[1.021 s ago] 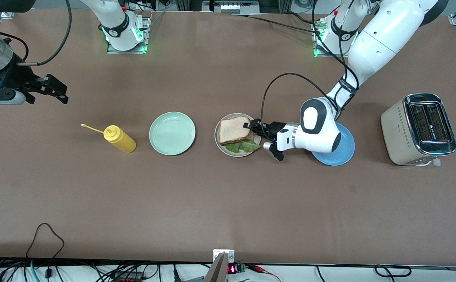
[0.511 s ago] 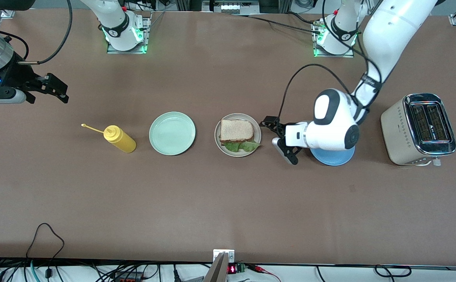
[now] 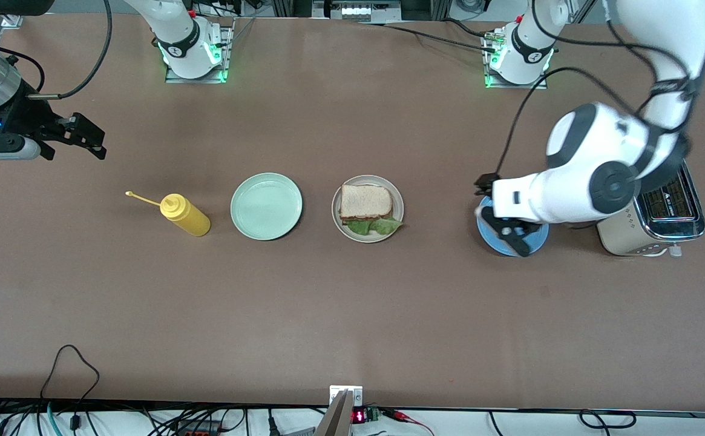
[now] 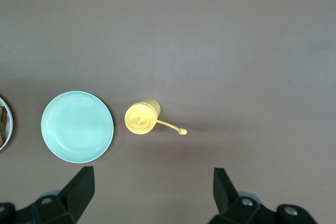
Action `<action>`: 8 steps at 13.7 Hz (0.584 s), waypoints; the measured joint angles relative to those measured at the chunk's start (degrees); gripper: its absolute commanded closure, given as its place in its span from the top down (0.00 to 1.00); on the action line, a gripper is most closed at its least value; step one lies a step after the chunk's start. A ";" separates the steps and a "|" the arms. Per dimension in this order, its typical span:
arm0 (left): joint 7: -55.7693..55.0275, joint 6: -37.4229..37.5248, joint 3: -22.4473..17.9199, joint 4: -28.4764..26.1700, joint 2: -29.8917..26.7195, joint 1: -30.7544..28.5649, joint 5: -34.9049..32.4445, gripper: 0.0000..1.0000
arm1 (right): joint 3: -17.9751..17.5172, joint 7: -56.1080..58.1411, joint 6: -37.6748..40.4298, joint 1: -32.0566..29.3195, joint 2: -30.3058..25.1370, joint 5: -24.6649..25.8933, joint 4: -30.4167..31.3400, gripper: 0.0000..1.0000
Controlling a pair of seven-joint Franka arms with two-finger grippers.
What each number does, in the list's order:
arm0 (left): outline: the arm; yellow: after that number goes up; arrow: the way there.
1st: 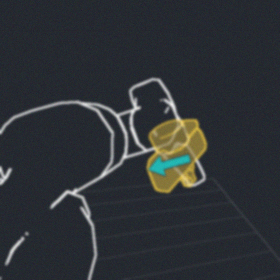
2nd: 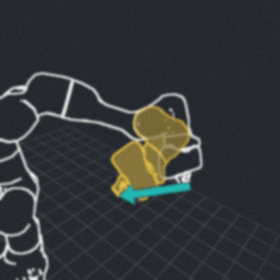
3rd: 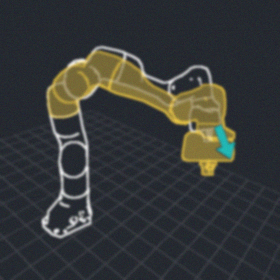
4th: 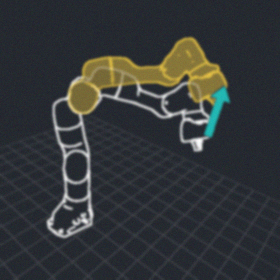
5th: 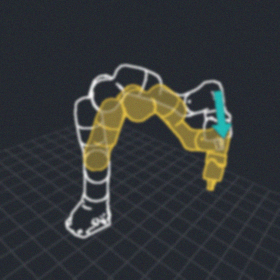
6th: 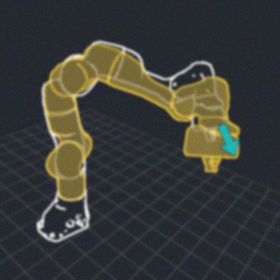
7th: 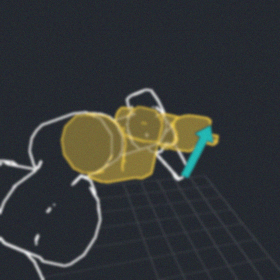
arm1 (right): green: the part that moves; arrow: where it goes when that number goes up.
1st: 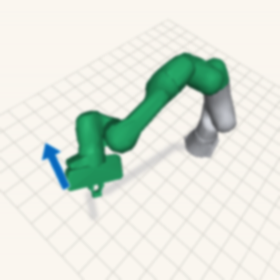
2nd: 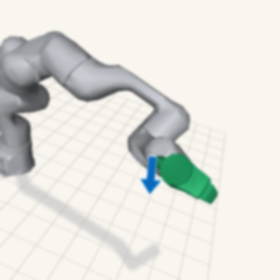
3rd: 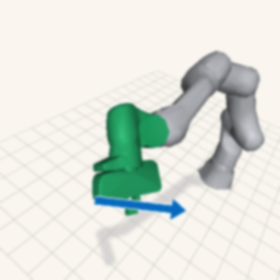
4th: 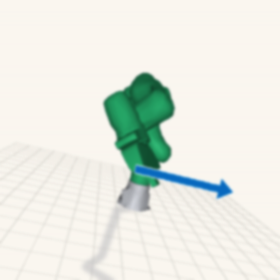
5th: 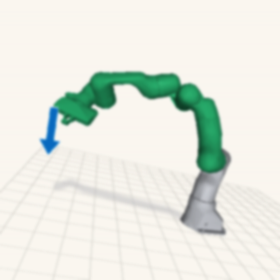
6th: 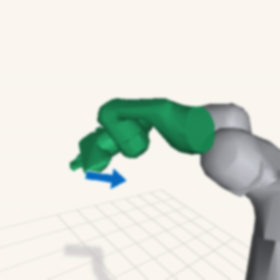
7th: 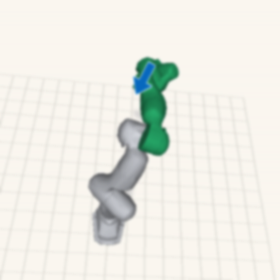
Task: Make sandwich in beige plate with both arms
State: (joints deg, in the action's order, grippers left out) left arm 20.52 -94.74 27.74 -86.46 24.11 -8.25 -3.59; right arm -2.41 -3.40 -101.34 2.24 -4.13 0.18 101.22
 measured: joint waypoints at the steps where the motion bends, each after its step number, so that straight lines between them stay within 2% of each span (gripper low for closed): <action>1: -0.79 3.91 0.00 2.56 -0.27 0.02 -2.54 1.00 | -0.01 0.00 0.00 0.00 -0.01 0.00 -0.01 1.00; 4: -1.75 14.45 -0.08 9.64 -0.37 -0.06 -6.48 1.00 | -0.01 0.00 0.00 0.00 -0.01 0.00 -0.02 1.00; 5: -1.97 20.23 -0.21 14.25 -0.38 -1.03 -7.08 1.00 | -0.01 0.00 0.00 0.00 -0.02 0.00 -0.03 1.00; 7: -2.77 21.42 -2.39 16.08 -0.84 -1.24 -7.17 1.00 | 0.00 0.00 0.00 -0.02 -0.02 0.00 -0.04 1.00; 8: -3.34 21.41 -5.64 16.31 -1.94 -0.39 -7.06 1.00 | 0.00 0.00 0.00 -0.02 -0.03 0.00 -0.05 1.00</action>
State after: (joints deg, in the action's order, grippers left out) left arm 17.17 -73.33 22.10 -70.16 22.17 -8.64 -10.65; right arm -2.41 -3.41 -101.34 2.23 -4.16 0.17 101.17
